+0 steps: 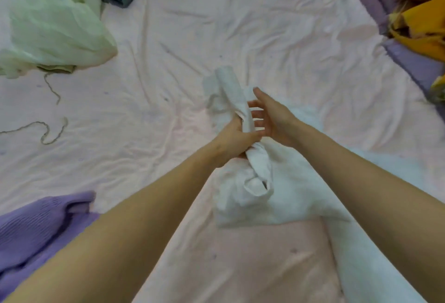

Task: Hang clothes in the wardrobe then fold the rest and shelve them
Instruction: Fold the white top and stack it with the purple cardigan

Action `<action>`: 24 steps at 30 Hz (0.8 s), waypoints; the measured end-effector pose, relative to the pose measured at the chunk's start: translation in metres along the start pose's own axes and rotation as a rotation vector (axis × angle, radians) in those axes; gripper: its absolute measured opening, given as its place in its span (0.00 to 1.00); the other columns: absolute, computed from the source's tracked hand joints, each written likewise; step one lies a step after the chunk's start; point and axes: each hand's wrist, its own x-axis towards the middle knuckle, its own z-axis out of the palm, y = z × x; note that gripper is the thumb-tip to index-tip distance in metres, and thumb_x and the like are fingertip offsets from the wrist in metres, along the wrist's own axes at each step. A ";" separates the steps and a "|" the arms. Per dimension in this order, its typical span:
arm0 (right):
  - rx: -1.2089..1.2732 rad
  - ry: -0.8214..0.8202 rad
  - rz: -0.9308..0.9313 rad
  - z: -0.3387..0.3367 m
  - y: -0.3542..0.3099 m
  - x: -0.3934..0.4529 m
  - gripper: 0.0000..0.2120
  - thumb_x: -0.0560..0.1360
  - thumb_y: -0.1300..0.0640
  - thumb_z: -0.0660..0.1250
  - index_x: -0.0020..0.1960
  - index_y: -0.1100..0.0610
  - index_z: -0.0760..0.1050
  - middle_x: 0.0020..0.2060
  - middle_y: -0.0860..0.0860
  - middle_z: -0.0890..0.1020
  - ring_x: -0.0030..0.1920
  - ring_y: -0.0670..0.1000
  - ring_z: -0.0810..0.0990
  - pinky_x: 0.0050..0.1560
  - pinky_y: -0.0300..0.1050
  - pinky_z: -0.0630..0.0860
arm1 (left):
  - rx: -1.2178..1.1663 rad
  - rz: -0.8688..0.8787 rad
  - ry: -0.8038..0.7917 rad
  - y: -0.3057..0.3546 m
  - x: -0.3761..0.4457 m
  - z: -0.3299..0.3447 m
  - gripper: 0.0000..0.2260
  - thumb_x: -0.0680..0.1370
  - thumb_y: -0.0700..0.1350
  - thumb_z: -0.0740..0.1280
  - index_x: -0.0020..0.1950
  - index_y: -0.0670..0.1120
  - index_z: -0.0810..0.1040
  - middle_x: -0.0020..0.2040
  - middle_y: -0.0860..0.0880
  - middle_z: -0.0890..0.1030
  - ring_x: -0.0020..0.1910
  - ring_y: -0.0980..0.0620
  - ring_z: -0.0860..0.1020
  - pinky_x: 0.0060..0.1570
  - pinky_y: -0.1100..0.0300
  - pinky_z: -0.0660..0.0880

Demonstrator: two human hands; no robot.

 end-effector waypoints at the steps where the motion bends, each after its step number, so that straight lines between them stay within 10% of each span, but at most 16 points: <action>1: -0.017 0.015 -0.003 -0.017 -0.004 -0.009 0.22 0.78 0.37 0.58 0.53 0.55 0.77 0.36 0.50 0.82 0.34 0.49 0.80 0.34 0.42 0.75 | 0.040 0.017 0.028 0.004 0.012 0.023 0.25 0.76 0.33 0.63 0.69 0.51 0.64 0.62 0.50 0.77 0.57 0.54 0.79 0.42 0.65 0.79; 10: -0.113 0.199 -0.005 -0.133 0.024 -0.019 0.19 0.71 0.47 0.73 0.56 0.56 0.77 0.45 0.54 0.83 0.47 0.53 0.83 0.49 0.47 0.80 | 0.147 -0.004 0.067 -0.007 0.081 0.162 0.28 0.71 0.38 0.66 0.69 0.49 0.64 0.52 0.43 0.79 0.47 0.45 0.82 0.34 0.47 0.82; 17: -0.132 0.477 0.072 -0.168 0.080 0.000 0.17 0.77 0.53 0.64 0.61 0.62 0.76 0.48 0.56 0.82 0.45 0.54 0.81 0.43 0.42 0.76 | 0.239 -0.138 -0.045 -0.045 0.101 0.187 0.39 0.72 0.38 0.71 0.77 0.52 0.54 0.51 0.43 0.80 0.43 0.45 0.83 0.42 0.48 0.82; 24: -0.565 0.614 -0.087 -0.159 0.122 -0.012 0.20 0.74 0.57 0.67 0.64 0.59 0.67 0.56 0.57 0.79 0.55 0.59 0.78 0.51 0.48 0.74 | 0.994 0.117 0.401 -0.074 0.097 0.149 0.21 0.78 0.41 0.60 0.72 0.43 0.67 0.67 0.43 0.71 0.66 0.42 0.68 0.63 0.51 0.68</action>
